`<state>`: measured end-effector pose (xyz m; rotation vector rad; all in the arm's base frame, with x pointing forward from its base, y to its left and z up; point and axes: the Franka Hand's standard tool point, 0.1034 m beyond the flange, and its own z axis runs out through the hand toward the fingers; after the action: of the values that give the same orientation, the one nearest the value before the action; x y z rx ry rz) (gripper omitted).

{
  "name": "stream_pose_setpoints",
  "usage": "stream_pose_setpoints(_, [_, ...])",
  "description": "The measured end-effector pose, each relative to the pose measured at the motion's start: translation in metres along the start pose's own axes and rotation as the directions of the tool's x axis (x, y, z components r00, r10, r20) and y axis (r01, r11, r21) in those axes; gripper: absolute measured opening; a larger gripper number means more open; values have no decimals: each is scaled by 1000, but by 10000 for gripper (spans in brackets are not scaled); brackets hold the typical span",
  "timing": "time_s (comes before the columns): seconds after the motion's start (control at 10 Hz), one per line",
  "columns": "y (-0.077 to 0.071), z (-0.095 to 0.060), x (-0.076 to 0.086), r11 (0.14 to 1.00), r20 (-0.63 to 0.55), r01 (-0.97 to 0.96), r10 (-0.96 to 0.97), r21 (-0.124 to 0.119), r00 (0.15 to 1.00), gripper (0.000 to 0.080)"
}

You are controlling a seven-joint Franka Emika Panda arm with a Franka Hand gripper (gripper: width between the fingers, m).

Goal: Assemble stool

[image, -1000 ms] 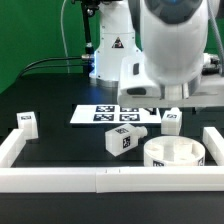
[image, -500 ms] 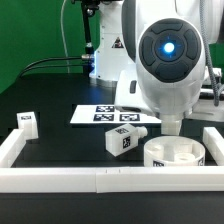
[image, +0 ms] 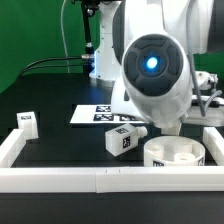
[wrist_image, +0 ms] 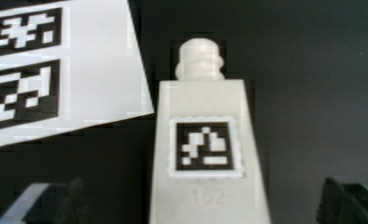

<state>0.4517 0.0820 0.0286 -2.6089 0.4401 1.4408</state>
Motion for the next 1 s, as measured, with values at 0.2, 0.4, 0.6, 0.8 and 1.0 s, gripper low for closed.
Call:
stream_pose_setpoints(0.2, [-2, 0, 0, 1000, 5, 1, -1, -3, 1000, 649])
stream_pose_setpoints(0.4, [-1, 0, 0, 1000, 6, 9, -9, -2, 1000, 649])
stream_pose_setpoints(0.6, [5, 10, 5, 1000, 11, -19, 19, 14, 1000, 649])
stream_pose_setpoints(0.8, [3, 18, 6, 1000, 10, -28, 28, 14, 1000, 649])
stream_pose_setpoints(1.0, [-3, 21, 4, 1000, 11, -20, 20, 2, 1000, 649])
